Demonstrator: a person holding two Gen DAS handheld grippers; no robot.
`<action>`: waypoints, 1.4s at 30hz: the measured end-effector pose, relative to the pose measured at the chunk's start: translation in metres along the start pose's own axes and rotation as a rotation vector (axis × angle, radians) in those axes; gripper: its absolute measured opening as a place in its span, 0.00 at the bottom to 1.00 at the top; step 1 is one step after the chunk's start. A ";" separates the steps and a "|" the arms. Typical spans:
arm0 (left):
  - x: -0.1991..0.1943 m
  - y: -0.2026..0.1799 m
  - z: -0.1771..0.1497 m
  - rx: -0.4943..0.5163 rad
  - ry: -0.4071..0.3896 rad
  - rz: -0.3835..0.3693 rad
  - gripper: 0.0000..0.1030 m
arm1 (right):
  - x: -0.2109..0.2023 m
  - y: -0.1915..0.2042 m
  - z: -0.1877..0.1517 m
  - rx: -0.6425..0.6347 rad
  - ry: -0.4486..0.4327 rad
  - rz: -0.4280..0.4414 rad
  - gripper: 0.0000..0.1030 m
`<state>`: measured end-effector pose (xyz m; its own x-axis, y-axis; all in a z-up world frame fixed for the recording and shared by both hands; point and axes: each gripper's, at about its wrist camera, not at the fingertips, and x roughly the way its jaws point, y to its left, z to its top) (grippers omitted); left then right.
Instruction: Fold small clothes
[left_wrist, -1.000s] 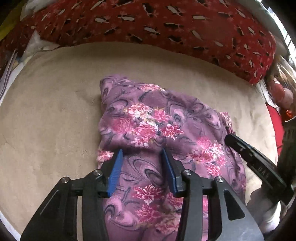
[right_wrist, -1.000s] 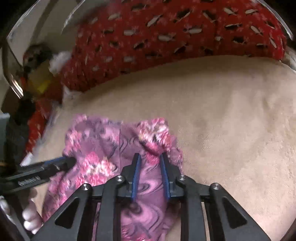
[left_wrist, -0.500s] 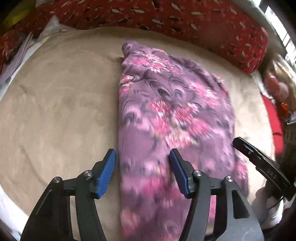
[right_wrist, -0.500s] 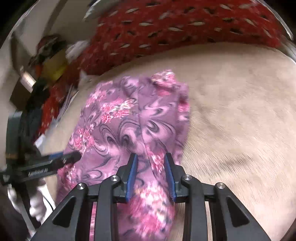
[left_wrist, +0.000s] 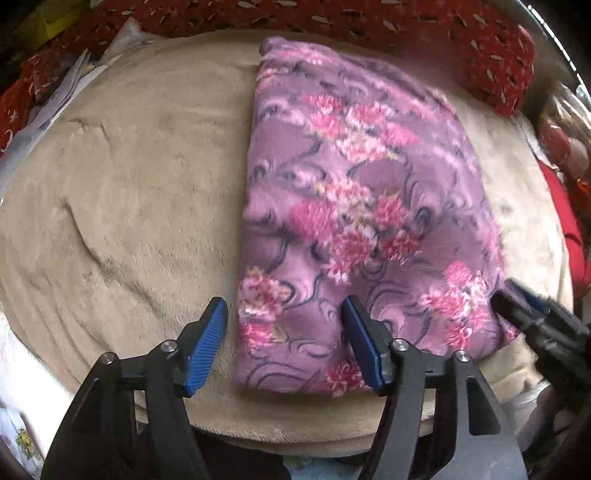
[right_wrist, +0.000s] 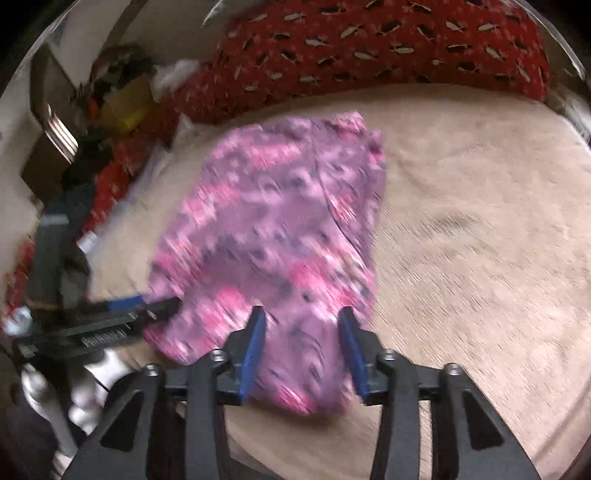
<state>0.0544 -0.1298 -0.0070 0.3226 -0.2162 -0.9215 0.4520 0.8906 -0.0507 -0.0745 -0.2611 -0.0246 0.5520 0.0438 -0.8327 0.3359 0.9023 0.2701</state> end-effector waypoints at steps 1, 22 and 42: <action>0.001 0.000 -0.001 -0.010 -0.005 0.010 0.73 | 0.012 -0.005 -0.005 0.013 0.044 -0.024 0.48; 0.020 0.023 -0.016 -0.120 -0.010 -0.021 1.00 | 0.009 0.008 -0.030 0.148 -0.073 -0.025 0.82; -0.009 0.042 -0.002 -0.098 -0.087 -0.103 1.00 | -0.014 -0.013 0.020 0.217 -0.083 -0.068 0.84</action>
<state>0.0683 -0.0895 -0.0014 0.3511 -0.3382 -0.8731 0.4041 0.8959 -0.1845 -0.0713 -0.2818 -0.0064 0.5805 -0.0573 -0.8122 0.5256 0.7882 0.3200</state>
